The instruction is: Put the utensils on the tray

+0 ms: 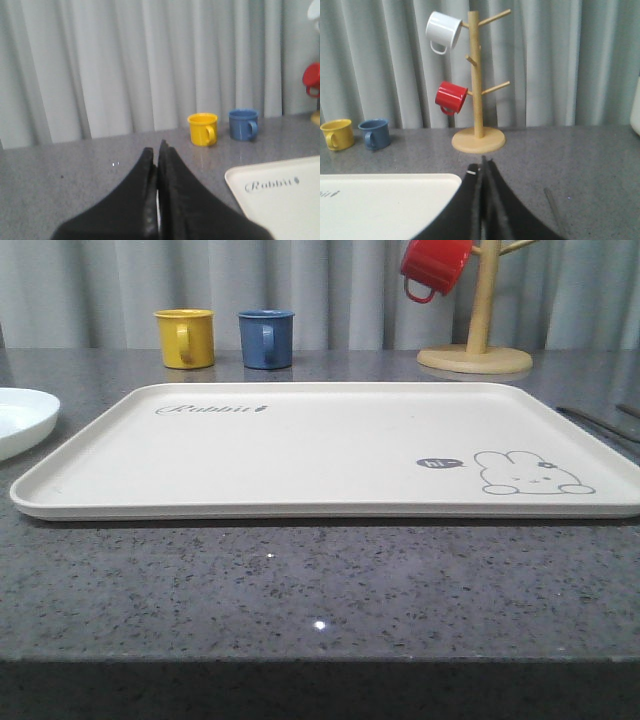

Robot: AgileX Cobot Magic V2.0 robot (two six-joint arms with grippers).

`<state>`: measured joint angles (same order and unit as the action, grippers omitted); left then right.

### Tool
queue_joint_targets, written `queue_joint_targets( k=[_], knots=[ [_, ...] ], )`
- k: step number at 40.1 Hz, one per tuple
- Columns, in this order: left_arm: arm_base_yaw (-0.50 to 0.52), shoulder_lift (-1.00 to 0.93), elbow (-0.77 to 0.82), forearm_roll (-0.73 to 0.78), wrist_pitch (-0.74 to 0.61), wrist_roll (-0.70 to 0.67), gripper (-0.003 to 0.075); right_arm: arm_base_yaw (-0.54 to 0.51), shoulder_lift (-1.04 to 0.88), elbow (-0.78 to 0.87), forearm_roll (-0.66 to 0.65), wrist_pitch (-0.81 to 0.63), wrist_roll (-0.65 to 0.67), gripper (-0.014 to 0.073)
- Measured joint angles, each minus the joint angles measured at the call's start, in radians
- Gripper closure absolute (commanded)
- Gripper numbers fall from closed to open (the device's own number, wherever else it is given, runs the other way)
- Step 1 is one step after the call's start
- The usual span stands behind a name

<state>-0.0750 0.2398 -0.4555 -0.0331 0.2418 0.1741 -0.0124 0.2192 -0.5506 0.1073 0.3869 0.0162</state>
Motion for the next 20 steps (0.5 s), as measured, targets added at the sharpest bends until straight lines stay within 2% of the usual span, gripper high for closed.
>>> queue_joint_targets(
  k=[6,9,12,17,19,20],
  knots=[
    [0.000,0.111,-0.030,0.011,0.038,0.000,0.0738,0.000,0.144,-0.060,0.000,0.070,0.000,0.0648],
    [0.000,0.120,-0.030,0.011,0.046,0.000,0.0710,0.000,0.170,-0.060,0.000,0.087,0.000,0.0596],
    [0.000,0.120,-0.030,0.013,0.046,0.000,0.0596,0.000,0.175,-0.060,0.000,0.100,0.000,0.0473],
    [0.000,0.120,-0.030,0.013,0.046,0.000,0.0278,0.000,0.175,-0.061,0.000,0.103,0.000,0.0187],
    [0.000,0.120,-0.030,0.013,0.046,0.000,0.0174,0.000,0.175,-0.061,0.000,0.103,0.000,0.0078],
    [0.000,0.120,-0.030,0.013,0.046,0.000,0.0146,0.000,0.175,-0.061,0.000,0.104,0.000,0.0036]
  ],
)
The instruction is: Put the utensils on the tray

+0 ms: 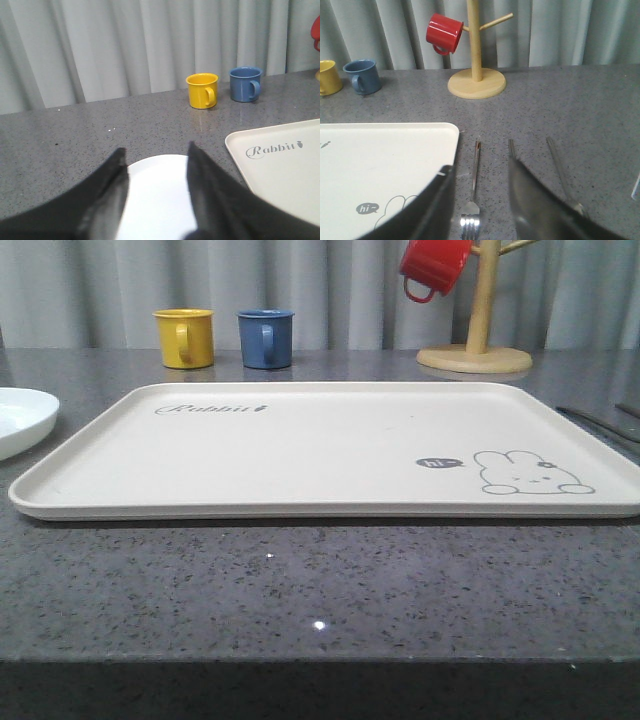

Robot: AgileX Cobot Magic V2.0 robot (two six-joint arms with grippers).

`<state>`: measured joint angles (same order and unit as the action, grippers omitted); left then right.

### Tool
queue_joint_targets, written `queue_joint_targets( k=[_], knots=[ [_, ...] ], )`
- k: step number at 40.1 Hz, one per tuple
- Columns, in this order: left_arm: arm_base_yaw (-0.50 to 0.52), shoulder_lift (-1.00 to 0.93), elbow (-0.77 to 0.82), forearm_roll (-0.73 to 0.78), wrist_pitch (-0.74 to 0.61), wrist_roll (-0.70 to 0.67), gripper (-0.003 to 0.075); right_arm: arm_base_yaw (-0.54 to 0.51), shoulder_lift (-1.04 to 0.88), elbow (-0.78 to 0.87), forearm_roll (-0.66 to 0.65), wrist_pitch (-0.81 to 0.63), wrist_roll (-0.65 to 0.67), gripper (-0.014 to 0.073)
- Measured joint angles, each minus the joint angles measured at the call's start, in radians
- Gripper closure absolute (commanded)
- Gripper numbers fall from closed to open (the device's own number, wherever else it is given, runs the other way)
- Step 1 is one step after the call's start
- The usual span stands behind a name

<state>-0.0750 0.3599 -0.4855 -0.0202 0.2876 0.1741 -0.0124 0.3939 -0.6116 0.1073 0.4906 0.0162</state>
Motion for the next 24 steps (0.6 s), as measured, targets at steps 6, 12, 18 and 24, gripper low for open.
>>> queue_joint_targets(
  k=[6,12,18,24],
  knots=[
    [0.000,0.000,0.000,0.000,0.000,0.000,0.0113,0.000,0.000,0.000,0.000,0.000,0.000,-0.0039],
    [0.000,0.007,0.000,0.000,0.000,0.000,0.0113,0.000,0.000,0.000,0.000,0.000,0.000,-0.0039],
    [-0.005,0.143,-0.059,0.000,0.068,0.000,0.0113,0.000,0.000,0.000,0.000,0.000,0.000,-0.0039],
    [-0.078,0.389,-0.229,0.000,0.263,0.027,0.0113,0.000,0.000,0.000,0.000,0.000,0.000,-0.0039]
  ],
)
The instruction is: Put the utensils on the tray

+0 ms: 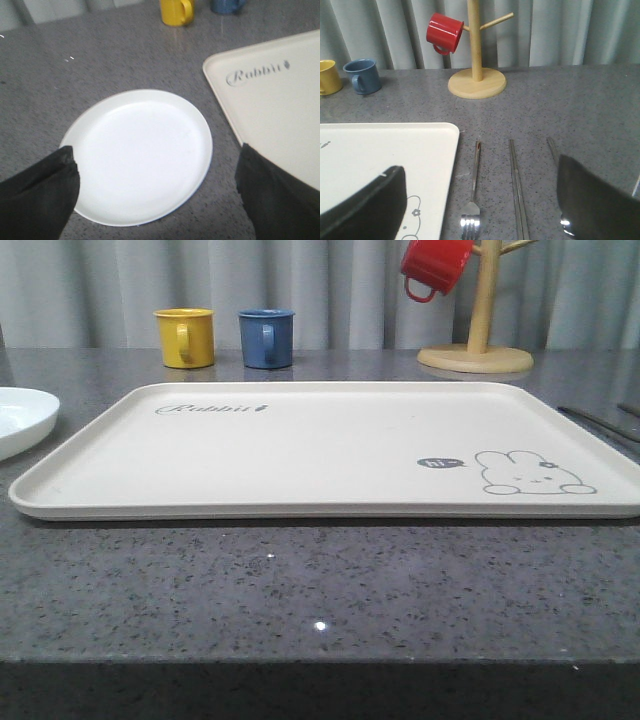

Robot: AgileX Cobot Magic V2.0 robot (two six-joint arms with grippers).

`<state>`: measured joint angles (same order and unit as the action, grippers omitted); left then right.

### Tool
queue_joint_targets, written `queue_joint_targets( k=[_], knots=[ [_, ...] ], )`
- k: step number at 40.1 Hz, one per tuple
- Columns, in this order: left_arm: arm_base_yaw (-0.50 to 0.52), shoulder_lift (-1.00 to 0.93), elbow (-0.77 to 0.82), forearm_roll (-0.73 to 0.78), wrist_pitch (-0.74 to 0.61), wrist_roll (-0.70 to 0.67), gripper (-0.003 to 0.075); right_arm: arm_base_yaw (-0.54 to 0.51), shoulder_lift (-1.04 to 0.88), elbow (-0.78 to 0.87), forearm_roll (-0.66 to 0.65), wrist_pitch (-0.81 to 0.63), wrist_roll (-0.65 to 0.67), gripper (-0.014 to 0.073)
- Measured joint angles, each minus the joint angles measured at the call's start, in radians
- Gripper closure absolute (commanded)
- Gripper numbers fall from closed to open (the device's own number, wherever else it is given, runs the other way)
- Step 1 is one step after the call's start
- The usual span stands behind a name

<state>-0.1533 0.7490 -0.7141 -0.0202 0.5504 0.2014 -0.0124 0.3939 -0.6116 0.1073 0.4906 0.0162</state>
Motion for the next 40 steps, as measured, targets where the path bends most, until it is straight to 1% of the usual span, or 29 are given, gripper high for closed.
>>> queue_joint_targets(
  k=[5,7,12,16,19,23,30,33,36,40],
  knots=[
    [-0.074,0.197,-0.139,0.000,0.178,0.021,0.0115,0.000,0.000,0.000,0.000,0.002,0.000,-0.0039],
    [-0.095,0.264,-0.183,0.000,0.235,0.025,0.0128,0.000,0.000,0.000,0.000,0.002,0.000,-0.0039],
    [-0.113,0.423,-0.285,0.000,0.374,0.027,0.0191,0.000,0.000,0.000,0.000,0.002,0.000,-0.0039],
    [-0.113,0.530,-0.361,0.020,0.451,0.027,0.0248,0.000,0.000,0.000,0.000,0.002,0.000,-0.0039],
    [-0.113,0.594,-0.398,0.052,0.479,0.027,0.0288,0.000,0.000,0.000,0.000,0.002,0.000,-0.0039],
    [-0.113,0.666,-0.428,0.072,0.488,0.027,0.0319,0.000,0.000,0.000,0.000,0.002,0.000,-0.0039],
    [-0.113,0.756,-0.437,0.077,0.493,0.027,0.0359,0.000,0.000,0.000,0.000,0.002,0.000,-0.0039],
    [-0.113,0.779,-0.437,0.077,0.494,0.027,0.0390,0.000,0.000,0.000,0.000,0.002,0.000,-0.0039],
    [-0.113,0.800,-0.438,0.077,0.494,0.027,0.0449,0.000,0.000,0.000,0.000,0.002,0.000,-0.0039],
    [-0.113,0.815,-0.438,0.077,0.494,0.027,0.0565,0.000,0.000,0.000,0.000,0.002,0.000,-0.0039]
  ],
)
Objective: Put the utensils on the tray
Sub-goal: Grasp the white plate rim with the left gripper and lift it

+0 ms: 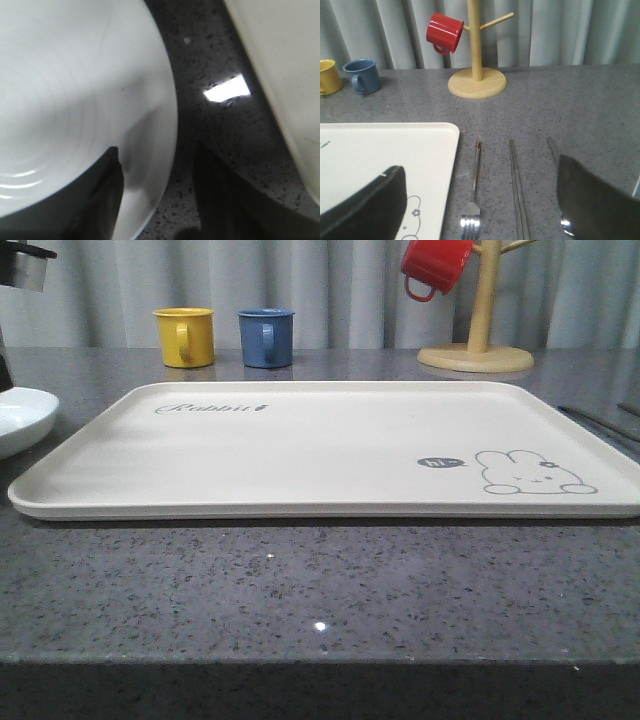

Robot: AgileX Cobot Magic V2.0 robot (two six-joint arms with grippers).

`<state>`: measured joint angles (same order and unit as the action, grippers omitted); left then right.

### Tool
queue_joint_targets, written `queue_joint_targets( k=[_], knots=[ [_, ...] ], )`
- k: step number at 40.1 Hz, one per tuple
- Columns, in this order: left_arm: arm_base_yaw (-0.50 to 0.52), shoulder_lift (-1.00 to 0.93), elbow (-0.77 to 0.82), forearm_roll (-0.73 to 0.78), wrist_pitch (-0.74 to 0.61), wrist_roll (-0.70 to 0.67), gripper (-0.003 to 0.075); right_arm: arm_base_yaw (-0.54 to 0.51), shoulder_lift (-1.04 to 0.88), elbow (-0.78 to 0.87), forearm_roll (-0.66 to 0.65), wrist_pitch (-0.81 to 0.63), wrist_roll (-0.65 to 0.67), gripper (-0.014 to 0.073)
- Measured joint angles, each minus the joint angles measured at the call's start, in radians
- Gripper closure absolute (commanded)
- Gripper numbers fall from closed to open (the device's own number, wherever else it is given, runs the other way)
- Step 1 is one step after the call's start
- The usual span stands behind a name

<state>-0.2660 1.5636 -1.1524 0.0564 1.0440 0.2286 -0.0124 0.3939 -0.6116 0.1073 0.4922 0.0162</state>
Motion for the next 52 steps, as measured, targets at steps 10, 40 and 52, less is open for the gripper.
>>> queue_joint_targets(
  k=[10,40,52],
  knots=[
    [-0.002,0.004,-0.008,0.013,-0.003,0.027,0.0738,0.000,0.000,0.000,0.000,0.000,0.000,-0.0039],
    [-0.385,-0.002,-0.416,0.118,0.169,-0.052,0.0738,0.000,0.000,0.000,0.000,0.000,0.000,-0.0039],
    [-0.530,0.153,-0.506,0.004,0.192,-0.053,0.0738,0.000,0.000,0.000,0.000,0.000,0.000,-0.0039]
  ],
)
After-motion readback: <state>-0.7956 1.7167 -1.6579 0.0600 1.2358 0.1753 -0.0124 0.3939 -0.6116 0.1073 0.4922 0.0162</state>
